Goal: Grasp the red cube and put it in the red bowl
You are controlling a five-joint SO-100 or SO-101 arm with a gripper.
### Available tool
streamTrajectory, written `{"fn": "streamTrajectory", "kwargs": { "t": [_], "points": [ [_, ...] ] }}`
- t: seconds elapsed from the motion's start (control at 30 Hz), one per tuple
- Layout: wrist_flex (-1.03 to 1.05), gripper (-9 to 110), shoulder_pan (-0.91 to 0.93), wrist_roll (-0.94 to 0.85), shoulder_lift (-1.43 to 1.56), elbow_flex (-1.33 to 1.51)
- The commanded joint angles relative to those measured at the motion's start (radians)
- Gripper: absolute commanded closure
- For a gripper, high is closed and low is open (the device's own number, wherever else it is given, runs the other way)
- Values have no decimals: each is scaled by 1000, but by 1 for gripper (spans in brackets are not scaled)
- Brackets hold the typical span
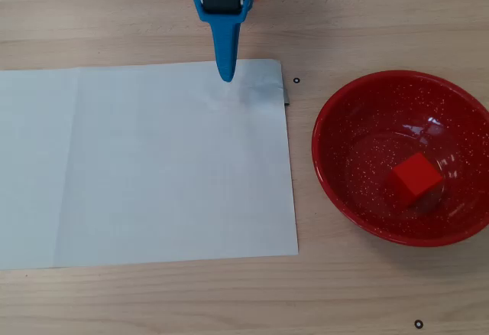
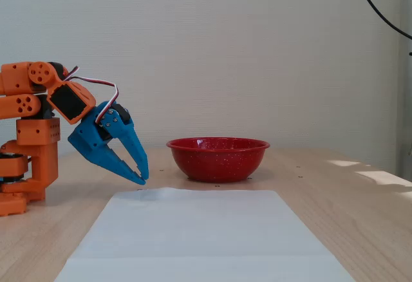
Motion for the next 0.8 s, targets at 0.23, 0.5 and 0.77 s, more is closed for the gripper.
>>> {"fn": "streamTrajectory", "kwargs": {
  "t": [0.23,0.5,0.77],
  "points": [
    [-2,101,-2,-20,23,17],
    [0,101,-2,-20,23,17],
    [0,101,-2,-20,23,17]
  ]
}}
